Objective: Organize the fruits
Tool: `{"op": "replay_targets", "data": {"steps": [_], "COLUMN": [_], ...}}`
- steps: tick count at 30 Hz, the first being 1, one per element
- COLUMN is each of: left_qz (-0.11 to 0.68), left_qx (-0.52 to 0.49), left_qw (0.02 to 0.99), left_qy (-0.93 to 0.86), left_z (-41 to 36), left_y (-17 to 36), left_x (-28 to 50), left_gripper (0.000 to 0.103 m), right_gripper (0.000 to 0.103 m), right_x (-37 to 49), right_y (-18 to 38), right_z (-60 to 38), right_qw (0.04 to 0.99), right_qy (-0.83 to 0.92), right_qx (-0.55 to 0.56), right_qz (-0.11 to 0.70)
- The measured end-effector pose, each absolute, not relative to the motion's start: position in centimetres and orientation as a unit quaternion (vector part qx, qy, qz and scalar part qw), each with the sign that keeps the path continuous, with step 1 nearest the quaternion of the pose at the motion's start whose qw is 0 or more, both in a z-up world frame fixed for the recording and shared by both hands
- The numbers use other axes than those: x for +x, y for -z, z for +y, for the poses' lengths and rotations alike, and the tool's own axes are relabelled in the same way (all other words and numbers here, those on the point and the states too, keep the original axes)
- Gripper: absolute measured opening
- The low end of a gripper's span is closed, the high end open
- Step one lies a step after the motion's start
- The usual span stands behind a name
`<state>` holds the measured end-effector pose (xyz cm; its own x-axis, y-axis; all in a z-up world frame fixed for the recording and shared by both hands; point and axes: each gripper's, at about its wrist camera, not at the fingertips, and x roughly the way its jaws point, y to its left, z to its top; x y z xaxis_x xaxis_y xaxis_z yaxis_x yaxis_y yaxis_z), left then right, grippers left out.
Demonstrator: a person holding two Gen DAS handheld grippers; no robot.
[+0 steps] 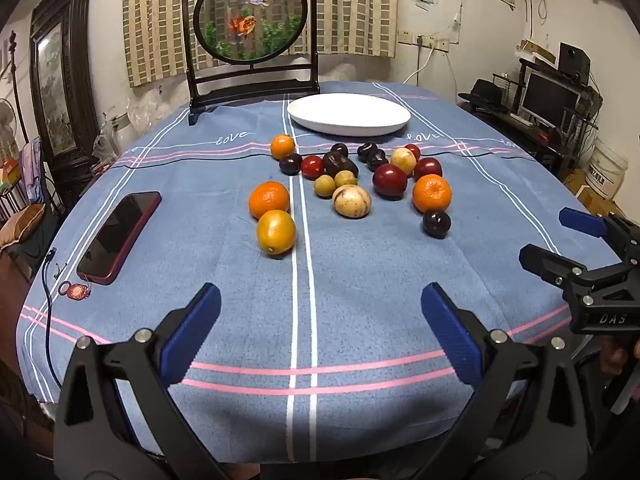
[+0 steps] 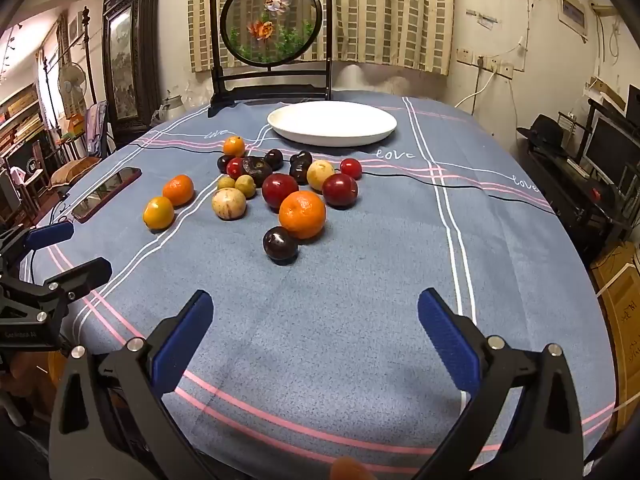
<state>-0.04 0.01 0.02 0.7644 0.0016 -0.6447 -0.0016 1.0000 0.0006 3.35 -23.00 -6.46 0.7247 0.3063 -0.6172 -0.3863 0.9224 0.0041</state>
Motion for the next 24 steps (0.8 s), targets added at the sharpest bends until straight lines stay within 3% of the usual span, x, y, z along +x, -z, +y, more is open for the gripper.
{"op": "replay_targets", "data": {"steps": [24], "left_qz": [0.355], "left_qx": [0.005], "left_qw": [0.935], "left_qy": [-0.006], "left_z": [-0.12], "left_y": [0.75], "left_x": [0.39], "left_gripper": [0.101], "right_gripper": [0.102], "right_x": [3.31], "right_y": [6.68], "right_z": [-22.73], "right_qw": [0.925], "right_qy": [-0.188], "right_qx": [-0.058], "right_qz": [0.326]}}
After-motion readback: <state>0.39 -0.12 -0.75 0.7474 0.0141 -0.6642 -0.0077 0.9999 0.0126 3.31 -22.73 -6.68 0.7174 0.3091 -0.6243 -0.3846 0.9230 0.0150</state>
